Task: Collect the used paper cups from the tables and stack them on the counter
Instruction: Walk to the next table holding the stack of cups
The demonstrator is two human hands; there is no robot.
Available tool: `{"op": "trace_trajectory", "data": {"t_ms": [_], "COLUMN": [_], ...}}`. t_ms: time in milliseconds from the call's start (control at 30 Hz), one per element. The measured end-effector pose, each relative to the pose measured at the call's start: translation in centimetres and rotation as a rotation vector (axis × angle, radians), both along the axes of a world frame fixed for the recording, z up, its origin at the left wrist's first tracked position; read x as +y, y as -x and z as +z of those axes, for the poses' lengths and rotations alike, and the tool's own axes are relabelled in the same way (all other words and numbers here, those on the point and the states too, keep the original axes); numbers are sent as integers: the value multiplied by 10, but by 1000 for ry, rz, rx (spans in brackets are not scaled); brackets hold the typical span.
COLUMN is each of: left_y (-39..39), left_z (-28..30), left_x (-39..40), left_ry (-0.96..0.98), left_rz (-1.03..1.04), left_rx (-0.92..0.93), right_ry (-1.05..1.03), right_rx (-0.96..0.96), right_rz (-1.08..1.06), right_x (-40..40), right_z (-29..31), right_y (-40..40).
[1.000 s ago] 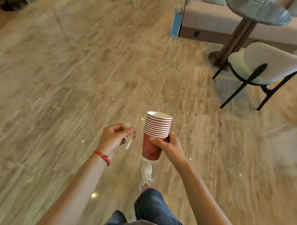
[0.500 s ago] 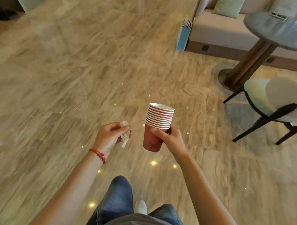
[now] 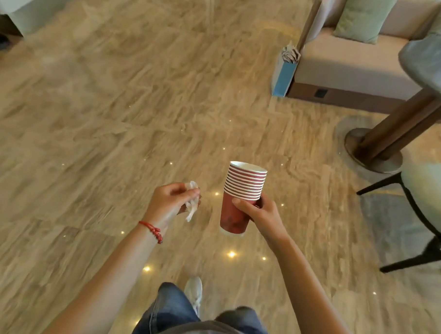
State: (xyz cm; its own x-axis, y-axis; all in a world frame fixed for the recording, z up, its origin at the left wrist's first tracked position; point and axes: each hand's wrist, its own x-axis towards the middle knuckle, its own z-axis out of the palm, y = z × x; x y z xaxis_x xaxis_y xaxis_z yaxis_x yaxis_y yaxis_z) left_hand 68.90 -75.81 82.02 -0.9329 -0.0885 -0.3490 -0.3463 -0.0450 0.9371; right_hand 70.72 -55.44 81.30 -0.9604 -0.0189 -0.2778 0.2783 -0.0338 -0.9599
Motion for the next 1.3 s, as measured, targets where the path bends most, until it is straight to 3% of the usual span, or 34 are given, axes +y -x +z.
{"op": "trace_trajectory", "data": {"t_ms": [233,867,1300], "left_y": [173,648,1028], "left_z": [-9,-13,-1], "left_x": [6,60,43], "left_ry": [-9,-24,-18], "left_rz": [-45,0,-77], "left_rx": [-29,-23,-26], "right_ry": [-18,-16,8], "right_rx": [-24,17,-21], "right_rz": [-73,2,-89], "right_x": [15,55,43], "right_z": [-7,0,7], "right_y": [153,640,999]}}
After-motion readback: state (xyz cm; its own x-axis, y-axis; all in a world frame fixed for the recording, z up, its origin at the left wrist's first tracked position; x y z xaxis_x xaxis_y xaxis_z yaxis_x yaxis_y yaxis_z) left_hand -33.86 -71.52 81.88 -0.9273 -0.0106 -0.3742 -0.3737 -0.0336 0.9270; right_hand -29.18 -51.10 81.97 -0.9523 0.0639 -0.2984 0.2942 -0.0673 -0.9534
